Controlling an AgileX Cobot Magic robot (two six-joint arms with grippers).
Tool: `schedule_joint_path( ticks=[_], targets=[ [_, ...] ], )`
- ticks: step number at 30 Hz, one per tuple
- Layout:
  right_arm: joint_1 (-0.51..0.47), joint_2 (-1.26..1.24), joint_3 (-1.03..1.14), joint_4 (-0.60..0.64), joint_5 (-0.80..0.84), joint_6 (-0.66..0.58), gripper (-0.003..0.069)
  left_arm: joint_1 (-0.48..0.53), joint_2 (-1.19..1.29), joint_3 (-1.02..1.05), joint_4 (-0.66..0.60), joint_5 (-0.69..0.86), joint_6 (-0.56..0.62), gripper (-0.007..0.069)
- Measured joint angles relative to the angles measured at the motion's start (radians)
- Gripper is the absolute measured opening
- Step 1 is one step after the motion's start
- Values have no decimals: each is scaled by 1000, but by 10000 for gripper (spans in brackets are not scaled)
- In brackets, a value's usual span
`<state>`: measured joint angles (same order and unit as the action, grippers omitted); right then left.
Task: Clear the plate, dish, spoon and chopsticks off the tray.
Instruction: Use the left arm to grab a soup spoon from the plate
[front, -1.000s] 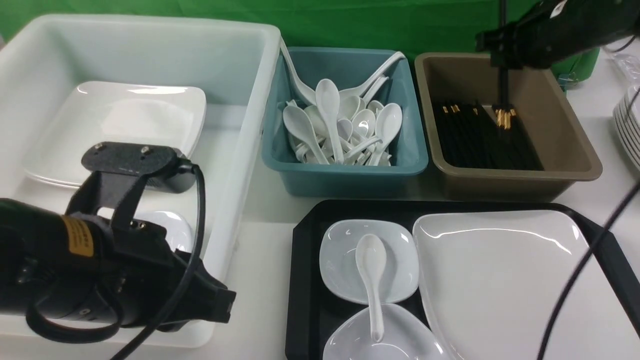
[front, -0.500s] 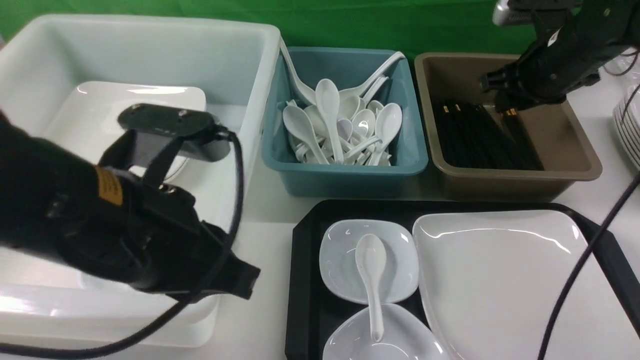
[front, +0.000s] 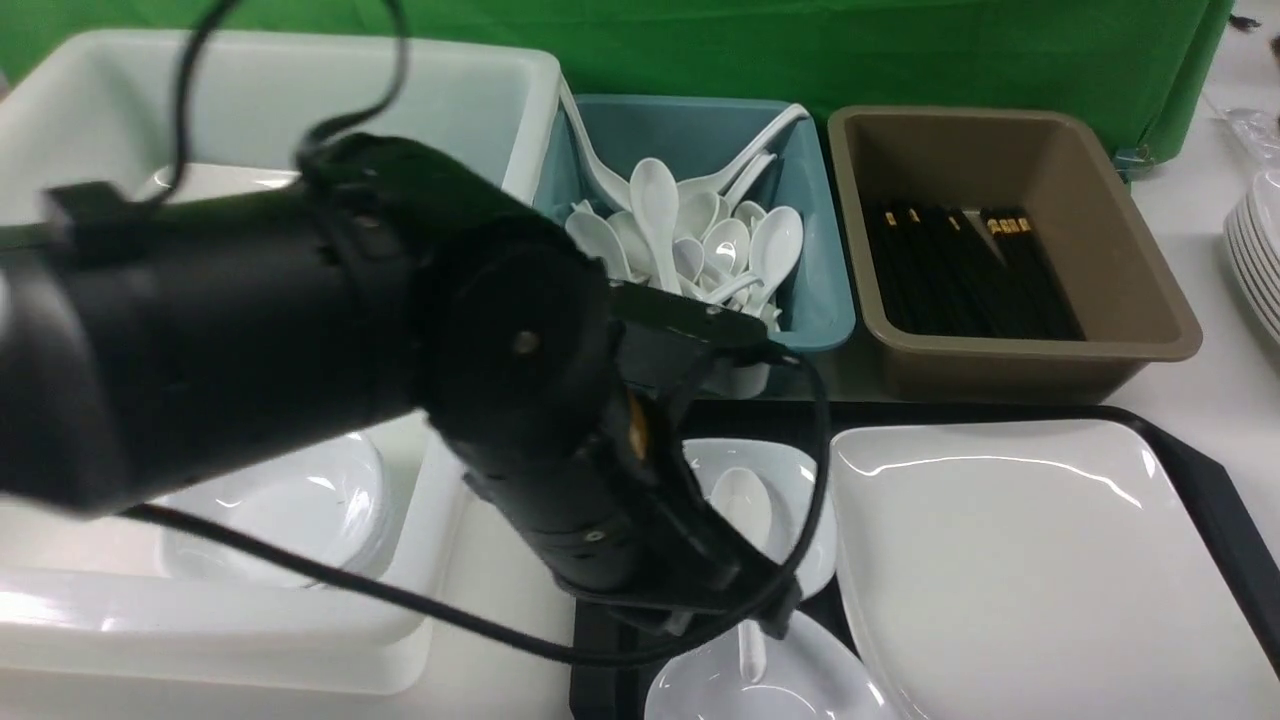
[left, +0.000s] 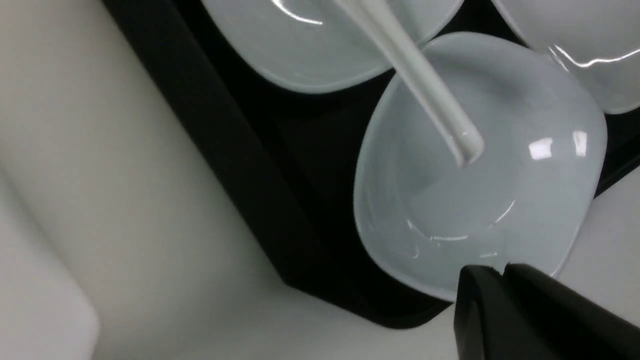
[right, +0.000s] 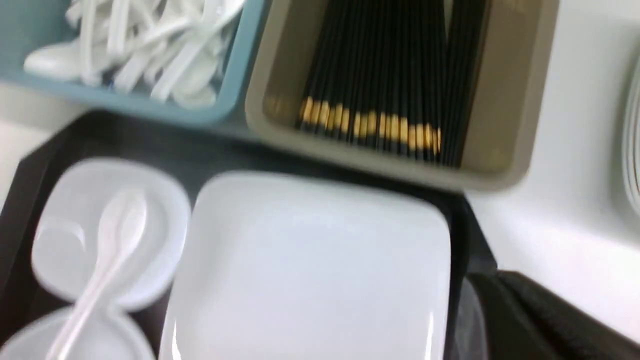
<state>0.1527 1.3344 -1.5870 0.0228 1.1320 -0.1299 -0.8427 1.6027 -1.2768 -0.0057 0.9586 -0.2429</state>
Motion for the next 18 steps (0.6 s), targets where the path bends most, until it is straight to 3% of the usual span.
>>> schedule_joint_path(
  ticks=[3,4,12,18],
  targets=[
    [0,-97,104,0,-2,0,55,-6,64,-52,0,1,-4,64],
    [0,-188,214,0,-6,1,62,-6,126,-104,6,1,-31,122],
    [0,-419,490,0,-97,23,81,-6,306,-241,31,-3,-59,395],
    [0,-473,557,0,-114,33,93,-6,409,-263,93,-17,-156,450]
  ],
)
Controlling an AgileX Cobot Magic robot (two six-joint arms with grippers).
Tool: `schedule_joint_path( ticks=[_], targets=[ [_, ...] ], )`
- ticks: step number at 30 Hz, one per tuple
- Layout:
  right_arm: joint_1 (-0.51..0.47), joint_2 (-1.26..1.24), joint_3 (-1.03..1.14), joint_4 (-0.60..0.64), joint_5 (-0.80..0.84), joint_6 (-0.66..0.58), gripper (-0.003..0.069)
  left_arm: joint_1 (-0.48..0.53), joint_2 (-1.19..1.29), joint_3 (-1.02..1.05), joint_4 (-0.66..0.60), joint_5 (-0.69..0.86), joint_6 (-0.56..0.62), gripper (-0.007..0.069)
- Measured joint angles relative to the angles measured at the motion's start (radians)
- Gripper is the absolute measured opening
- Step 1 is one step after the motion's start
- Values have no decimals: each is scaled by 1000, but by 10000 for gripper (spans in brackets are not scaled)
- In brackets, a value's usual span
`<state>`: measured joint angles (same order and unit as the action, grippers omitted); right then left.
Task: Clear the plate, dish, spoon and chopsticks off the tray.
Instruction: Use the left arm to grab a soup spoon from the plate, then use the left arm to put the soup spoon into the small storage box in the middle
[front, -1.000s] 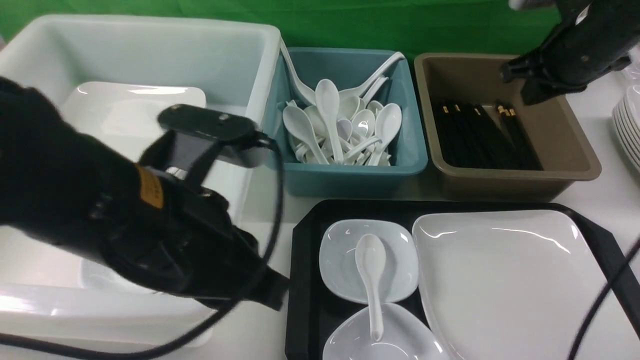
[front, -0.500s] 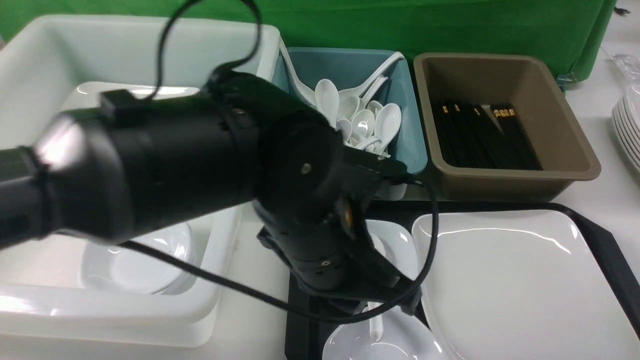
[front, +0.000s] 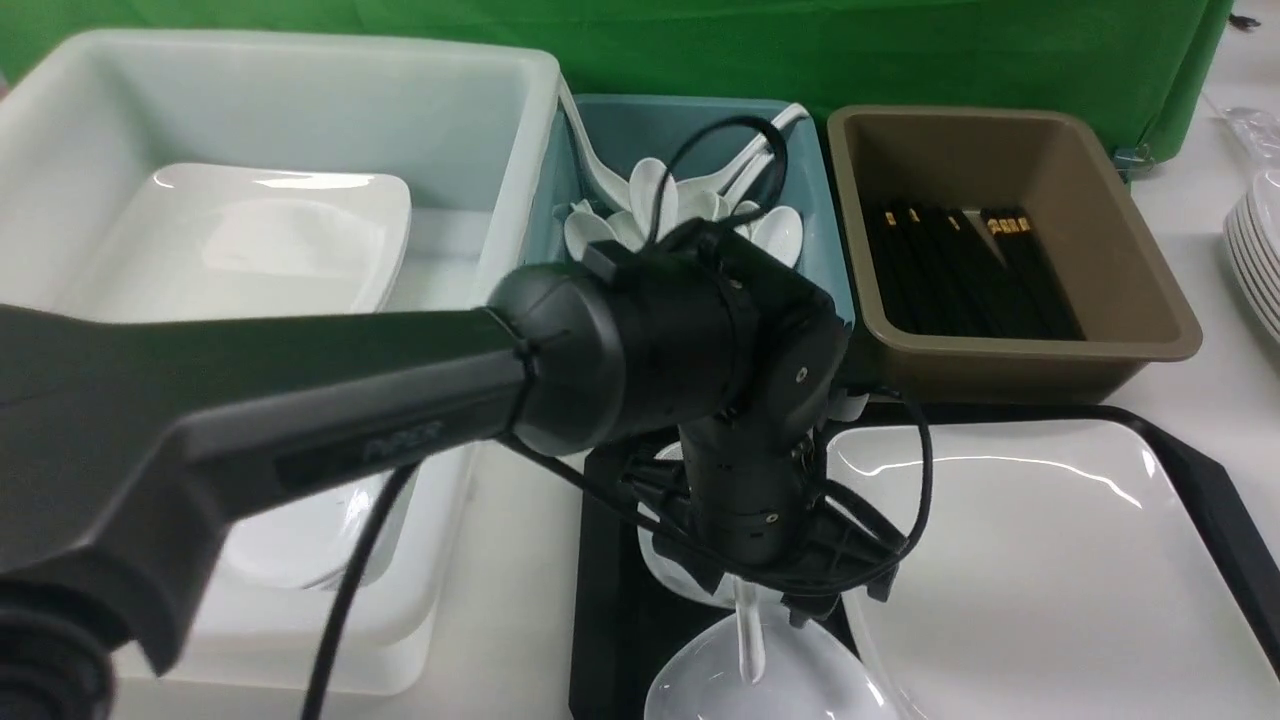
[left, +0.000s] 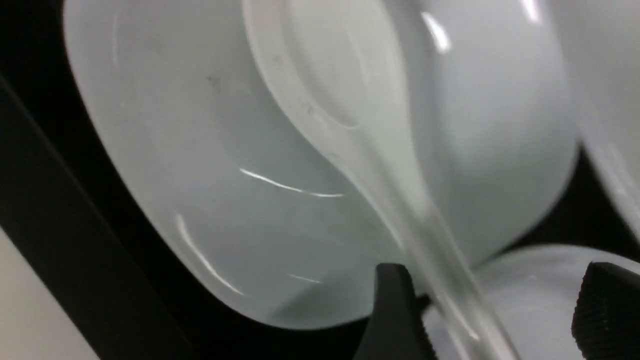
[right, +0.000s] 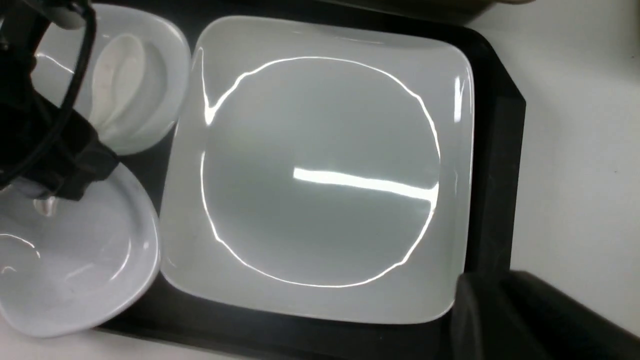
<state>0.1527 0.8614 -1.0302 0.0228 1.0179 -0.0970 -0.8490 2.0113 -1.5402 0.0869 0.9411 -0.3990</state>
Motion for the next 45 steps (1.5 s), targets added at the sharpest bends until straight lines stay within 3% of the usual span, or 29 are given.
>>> schedule_joint_path(
  ticks=[4,7,11,13,19,24,28,31,36,41,45],
  targets=[
    [0,-5,2,0,-2,1,108,0,28,-1,33,-4,-51,405],
    [0,-5,5,0,-6,1,118,0,32,-2,33,-5,-65,310],
    [0,-5,6,0,-18,0,126,0,32,-4,34,14,-72,116],
    [0,-5,6,0,-20,0,130,0,30,-5,35,25,-74,83],
    [0,-5,6,0,-21,0,139,0,-16,-35,42,68,-43,85],
    [0,-5,6,0,-24,0,147,25,-75,-185,90,86,-18,85],
    [0,-5,6,0,-24,0,153,98,-69,-322,89,48,14,85],
    [0,-5,6,0,-24,0,160,204,-20,-444,35,-46,101,85],
    [0,-5,6,0,-23,0,168,298,69,-536,-35,-182,143,85],
    [0,-5,6,0,-23,0,179,354,130,-548,-53,-250,150,146],
    [0,-5,6,0,-23,0,179,377,141,-551,-56,-216,153,314]
  ],
)
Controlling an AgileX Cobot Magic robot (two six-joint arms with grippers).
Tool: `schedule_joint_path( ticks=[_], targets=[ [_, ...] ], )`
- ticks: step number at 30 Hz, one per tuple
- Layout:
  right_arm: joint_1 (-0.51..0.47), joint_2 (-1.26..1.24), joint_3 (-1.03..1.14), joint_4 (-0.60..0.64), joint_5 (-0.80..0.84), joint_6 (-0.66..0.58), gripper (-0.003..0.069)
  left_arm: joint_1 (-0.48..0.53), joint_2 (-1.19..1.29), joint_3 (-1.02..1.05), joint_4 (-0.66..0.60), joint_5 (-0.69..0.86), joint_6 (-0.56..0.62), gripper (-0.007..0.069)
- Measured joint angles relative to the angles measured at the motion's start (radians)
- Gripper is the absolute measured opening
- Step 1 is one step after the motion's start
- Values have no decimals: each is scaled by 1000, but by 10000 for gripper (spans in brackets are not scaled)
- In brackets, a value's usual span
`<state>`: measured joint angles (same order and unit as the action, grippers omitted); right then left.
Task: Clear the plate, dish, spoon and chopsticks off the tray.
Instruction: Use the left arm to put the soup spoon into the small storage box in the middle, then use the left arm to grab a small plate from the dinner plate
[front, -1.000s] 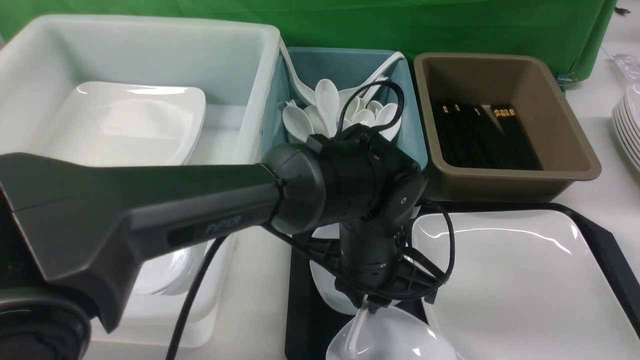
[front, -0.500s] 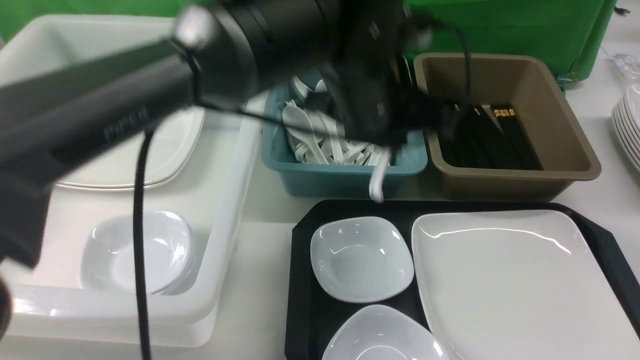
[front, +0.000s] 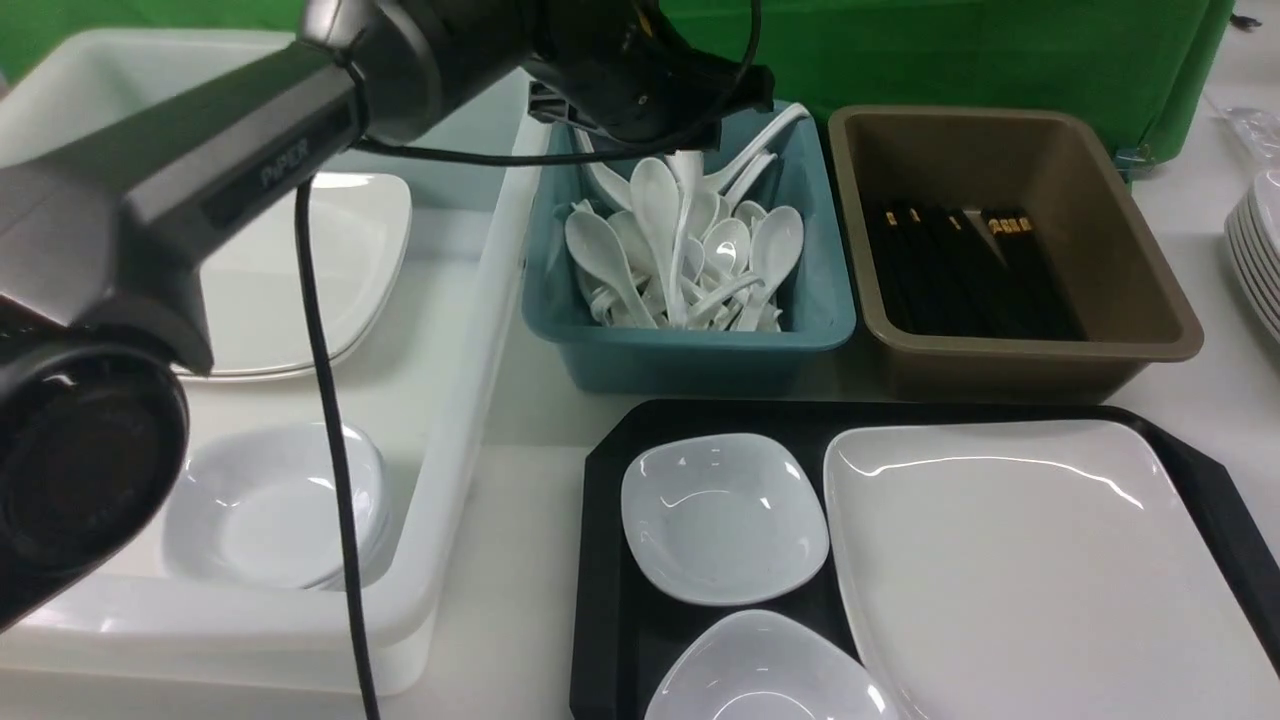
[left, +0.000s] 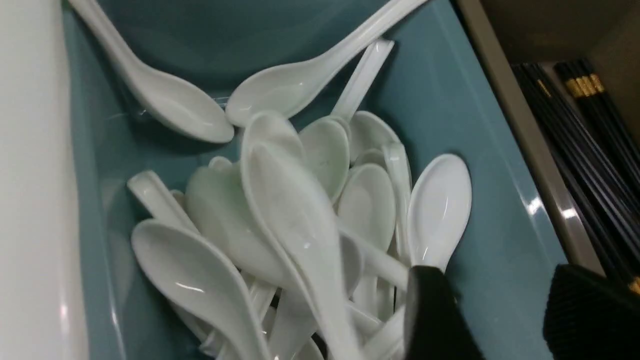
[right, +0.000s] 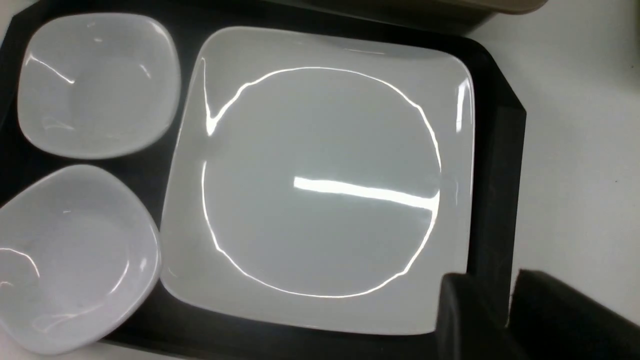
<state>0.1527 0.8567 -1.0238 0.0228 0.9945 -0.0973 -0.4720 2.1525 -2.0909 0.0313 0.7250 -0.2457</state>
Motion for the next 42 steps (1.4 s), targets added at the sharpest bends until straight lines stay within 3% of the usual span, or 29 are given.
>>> schedule_joint_path(
  ticks=[3,7,8,10,13,15,21,27,30,35,36,42],
  targets=[
    [0,0,0,0,0,0,182,0,0,-37,-9,87,1,443],
    [0,0,0,0,7,0,189,-1,-2,-105,-57,295,29,467],
    [0,0,0,0,9,0,190,-3,-4,-120,-71,356,56,446],
    [0,0,0,0,12,0,192,-16,-31,-126,-110,456,121,309],
    [0,0,0,1,15,0,193,-49,-99,-60,-142,476,168,96],
    [0,0,0,1,22,0,195,-84,-178,35,-150,476,189,31],
    [0,0,0,1,26,0,196,-199,-363,411,-157,489,195,5],
    [0,0,0,1,26,0,196,-279,-399,668,-164,424,207,15],
    [0,0,0,1,26,0,196,-301,-390,732,-165,390,221,48],
    [0,0,0,1,26,0,196,-306,-376,764,-167,306,239,174],
    [0,0,0,1,26,0,196,-306,-368,764,-167,282,253,246],
    [0,0,0,1,26,0,196,-306,-310,765,-179,225,392,495]
  ],
)
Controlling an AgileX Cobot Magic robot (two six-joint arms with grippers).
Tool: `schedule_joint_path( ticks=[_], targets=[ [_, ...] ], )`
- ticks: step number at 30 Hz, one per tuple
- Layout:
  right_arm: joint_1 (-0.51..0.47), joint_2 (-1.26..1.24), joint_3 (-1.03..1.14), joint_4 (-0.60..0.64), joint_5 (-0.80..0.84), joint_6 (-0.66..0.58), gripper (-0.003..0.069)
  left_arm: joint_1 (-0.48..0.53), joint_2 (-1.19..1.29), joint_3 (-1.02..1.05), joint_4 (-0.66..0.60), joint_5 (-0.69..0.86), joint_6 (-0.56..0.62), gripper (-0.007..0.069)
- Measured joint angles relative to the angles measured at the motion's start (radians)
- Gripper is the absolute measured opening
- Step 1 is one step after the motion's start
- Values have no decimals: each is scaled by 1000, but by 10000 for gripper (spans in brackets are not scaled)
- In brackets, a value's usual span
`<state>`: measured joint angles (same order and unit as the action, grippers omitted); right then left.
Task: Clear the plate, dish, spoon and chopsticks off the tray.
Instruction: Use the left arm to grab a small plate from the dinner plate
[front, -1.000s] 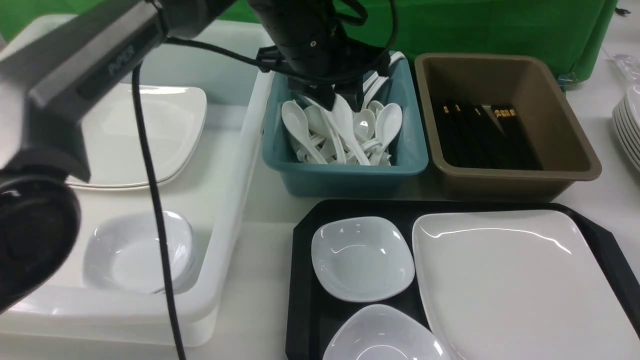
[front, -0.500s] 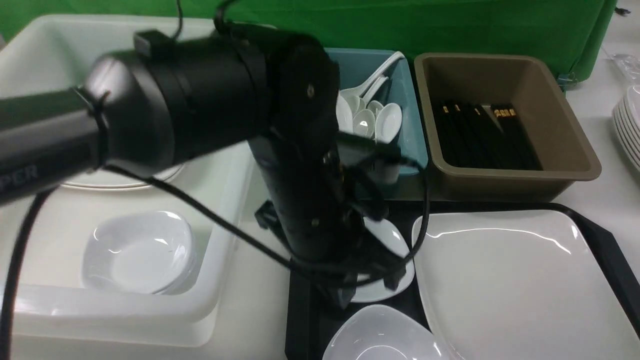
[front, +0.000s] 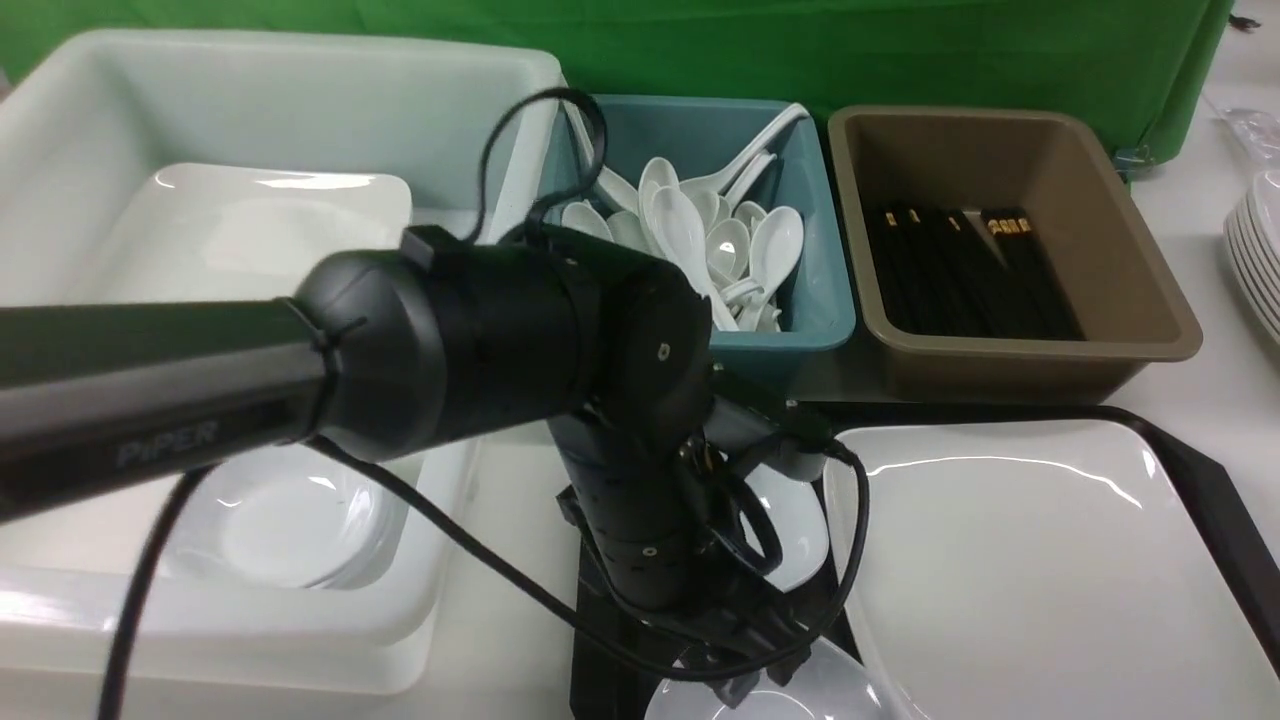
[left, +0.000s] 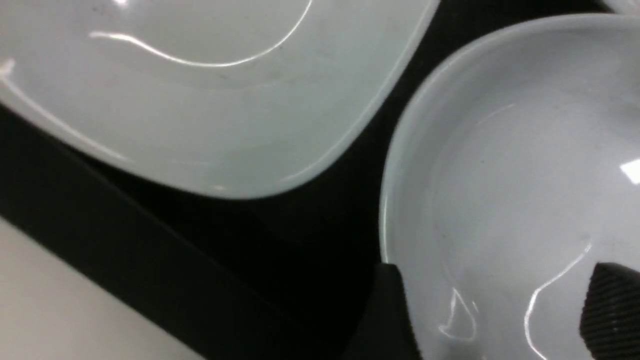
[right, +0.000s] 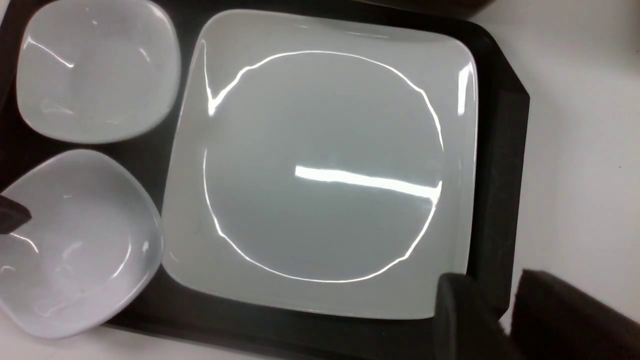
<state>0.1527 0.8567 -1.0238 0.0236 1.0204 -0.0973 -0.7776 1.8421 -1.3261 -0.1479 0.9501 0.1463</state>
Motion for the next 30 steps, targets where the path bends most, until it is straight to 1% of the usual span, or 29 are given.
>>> schedule_joint_path(
  ticks=[1,3,5,8,12,14,15,16,18,20,23,27,30],
  targets=[
    [0,0,0,0,0,0,196,0,17,1,4,-14,11,533],
    [0,0,0,0,0,0,197,0,43,5,20,-30,17,564],
    [0,0,0,0,0,0,200,0,65,4,24,-38,22,575],
    [0,0,0,0,0,0,202,0,80,4,22,-48,25,571],
    [0,0,0,0,-1,0,211,0,109,4,-5,-52,26,484],
    [0,0,0,0,-1,0,213,0,121,4,-8,-42,25,372],
    [0,0,0,0,-1,0,213,0,123,4,-8,-38,21,349],
    [0,0,0,0,-1,0,213,0,125,4,-6,-29,10,272],
    [0,0,0,0,-1,0,214,1,124,3,-5,-30,-24,156],
    [0,0,0,0,-1,0,214,3,105,-4,-14,-15,-45,99],
    [0,0,0,0,-1,0,216,2,83,-4,-9,-5,-53,80],
    [0,0,0,0,-1,0,216,0,-6,-2,12,27,-61,20],
    [0,0,0,0,-1,0,216,0,-52,-1,21,33,-69,15]
  ],
)
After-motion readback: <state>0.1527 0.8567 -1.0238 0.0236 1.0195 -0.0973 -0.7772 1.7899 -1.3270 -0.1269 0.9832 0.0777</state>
